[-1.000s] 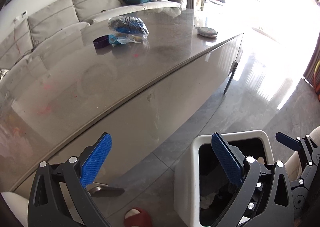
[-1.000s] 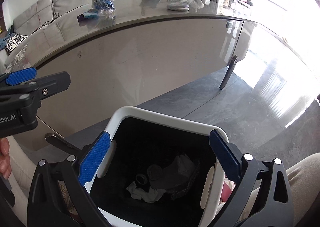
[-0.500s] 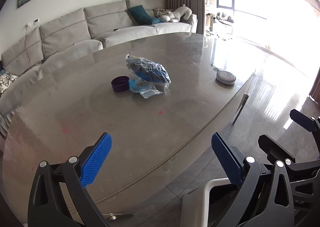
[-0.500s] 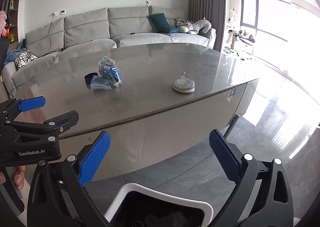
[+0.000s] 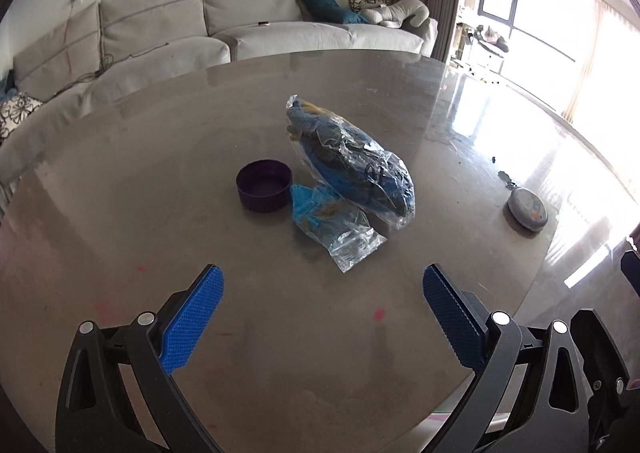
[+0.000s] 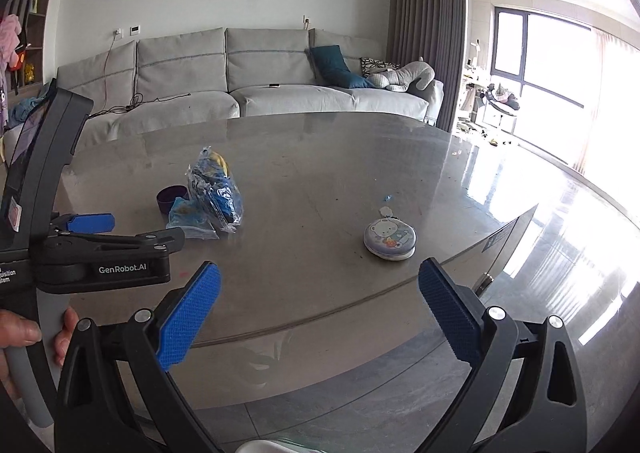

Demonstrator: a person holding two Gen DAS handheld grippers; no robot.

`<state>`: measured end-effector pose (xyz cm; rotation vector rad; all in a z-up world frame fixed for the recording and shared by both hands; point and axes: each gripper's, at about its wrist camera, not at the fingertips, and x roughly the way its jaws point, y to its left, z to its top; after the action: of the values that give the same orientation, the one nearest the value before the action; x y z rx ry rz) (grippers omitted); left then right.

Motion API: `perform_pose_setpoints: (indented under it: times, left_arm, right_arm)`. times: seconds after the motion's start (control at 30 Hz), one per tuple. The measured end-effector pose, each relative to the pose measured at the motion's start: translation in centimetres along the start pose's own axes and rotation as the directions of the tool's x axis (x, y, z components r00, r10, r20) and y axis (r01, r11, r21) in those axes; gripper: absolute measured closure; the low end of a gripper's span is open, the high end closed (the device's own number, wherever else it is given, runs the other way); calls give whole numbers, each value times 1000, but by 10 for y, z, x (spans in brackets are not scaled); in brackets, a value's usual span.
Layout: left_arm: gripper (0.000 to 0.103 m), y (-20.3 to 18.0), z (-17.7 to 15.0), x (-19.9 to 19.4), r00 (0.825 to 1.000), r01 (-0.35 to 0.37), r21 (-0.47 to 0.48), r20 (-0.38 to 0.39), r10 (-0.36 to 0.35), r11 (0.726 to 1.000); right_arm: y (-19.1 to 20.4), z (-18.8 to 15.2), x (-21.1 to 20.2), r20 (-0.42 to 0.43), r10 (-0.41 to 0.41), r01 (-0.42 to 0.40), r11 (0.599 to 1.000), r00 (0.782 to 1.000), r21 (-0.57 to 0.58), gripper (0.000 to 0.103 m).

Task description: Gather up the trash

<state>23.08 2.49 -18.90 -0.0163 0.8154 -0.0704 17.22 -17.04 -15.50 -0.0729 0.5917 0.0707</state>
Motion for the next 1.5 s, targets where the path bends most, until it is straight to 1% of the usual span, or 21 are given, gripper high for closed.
perform_pose_setpoints:
  times: [0.07,0.2,0.27,0.3,0.33,0.4,0.53,0.57,0.6,0.63,0.67,0.7,0.73,0.77,0.8,0.83,0.87,1.0,1.13,1.33,1.5]
  left_arm:
    - [5,-2,3,11,1000,-11,1,-13,11,1000]
    - [6,-6,12,32,998,-10,1,-65,10,1000]
    - [15,-6,14,41,995,1,-9,-96,-2,1000]
    - [16,-6,14,46,994,-9,-9,-110,8,1000]
    - [17,-7,14,47,995,-24,5,-97,24,1000]
    - [17,-11,13,51,994,-46,32,-95,49,998]
    - [17,-9,13,54,996,-45,32,-76,48,998]
    - [20,-9,12,53,996,-45,32,-74,47,998]
    - [25,-8,12,52,997,-40,34,-66,43,999]
    - [37,-9,14,52,997,-36,41,-61,39,999]
    - [44,-9,15,52,997,-32,43,-62,35,999]
    - [46,-9,16,52,997,-28,48,-64,31,998]
    - [58,-10,18,52,998,-19,53,-63,22,998]
    - [72,-10,19,52,998,-16,56,-60,19,998]
    - [80,-9,19,51,998,-7,57,-58,10,998]
    - [100,-8,19,51,998,9,58,-58,-6,998]
    - [103,-7,18,50,998,29,54,-59,-26,998]
    - [103,-7,14,46,999,25,73,-49,-21,997]
    - [103,-11,13,36,1000,9,99,-13,-7,995]
    - [103,-14,20,27,1000,-4,116,21,2,993]
    - [103,-18,23,29,1000,-9,126,18,7,992]
  right_arm:
    - [1,1,9,-8,0,0,1000,1000,-4,5]
    - [0,2,23,-24,3,-3,1000,1000,3,5]
    - [-1,2,30,-30,2,-2,1000,1000,6,5]
    - [-2,2,33,-34,2,-2,1000,999,9,5]
    - [-3,2,36,-37,1,-1,1000,999,13,4]
    - [-8,1,40,-43,3,-1,1000,999,25,4]
    - [-12,2,43,-46,1,0,999,999,35,5]
    - [-12,2,44,-46,2,0,999,999,36,5]
    - [-12,2,44,-45,2,0,999,999,35,5]
    - [-13,3,45,-43,0,1,999,999,34,4]
    - [-14,3,44,-42,0,2,999,999,33,4]
    - [-14,4,44,-42,3,-2,999,999,35,5]
    - [-14,5,44,-41,7,-5,999,999,38,4]
    - [-13,6,43,-39,10,-9,999,999,40,4]
    - [-13,8,43,-37,14,-12,999,999,40,4]
    - [-12,9,42,-35,15,-14,999,999,37,4]
    - [-11,11,42,-33,14,-13,999,999,34,4]
    - [-7,15,40,-20,12,-11,1000,1000,16,4]
    - [-7,15,39,-12,9,-9,1000,1000,15,4]
    - [-15,13,47,-20,-15,15,1000,1000,25,4]
    - [-15,13,46,-14,-16,17,999,1000,30,4]
